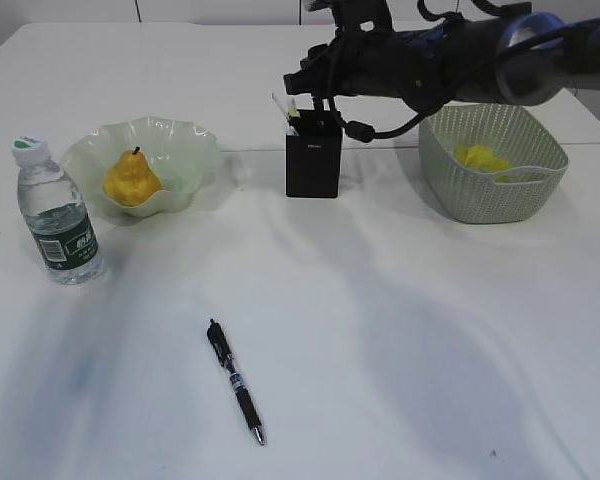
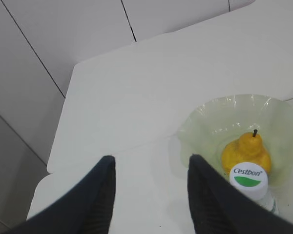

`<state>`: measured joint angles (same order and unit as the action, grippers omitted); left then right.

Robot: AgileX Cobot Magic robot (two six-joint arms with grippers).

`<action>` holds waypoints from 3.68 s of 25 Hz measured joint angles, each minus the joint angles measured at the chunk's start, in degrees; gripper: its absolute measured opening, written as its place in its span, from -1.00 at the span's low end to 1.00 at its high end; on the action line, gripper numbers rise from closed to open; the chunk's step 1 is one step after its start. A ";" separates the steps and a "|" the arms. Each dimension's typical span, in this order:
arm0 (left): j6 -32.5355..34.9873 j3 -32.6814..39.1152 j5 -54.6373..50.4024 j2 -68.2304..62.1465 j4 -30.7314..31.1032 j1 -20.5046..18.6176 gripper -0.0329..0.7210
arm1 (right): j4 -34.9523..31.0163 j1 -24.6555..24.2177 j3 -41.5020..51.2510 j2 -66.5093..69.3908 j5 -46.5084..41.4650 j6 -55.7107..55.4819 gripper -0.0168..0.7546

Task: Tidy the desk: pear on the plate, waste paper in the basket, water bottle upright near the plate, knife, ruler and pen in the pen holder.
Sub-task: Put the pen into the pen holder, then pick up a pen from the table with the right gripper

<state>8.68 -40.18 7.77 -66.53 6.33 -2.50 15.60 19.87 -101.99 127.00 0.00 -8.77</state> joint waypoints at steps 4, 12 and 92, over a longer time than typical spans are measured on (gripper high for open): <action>0.00 0.00 0.51 0.00 0.00 0.00 -0.01 | 0.10 0.76 0.00 -2.11 -6.98 0.00 -0.30; 0.00 0.00 0.51 0.00 0.00 0.00 -0.01 | 0.10 3.31 0.00 -5.96 -19.29 0.00 -0.30; 0.00 0.00 -5.96 3.22 -3.13 0.00 -0.01 | -26.93 19.38 -0.13 -0.33 -62.88 -4.12 -0.11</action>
<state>8.68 -40.18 1.81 -63.31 3.20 -2.50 -11.33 39.25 -102.13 126.67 -62.88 -12.89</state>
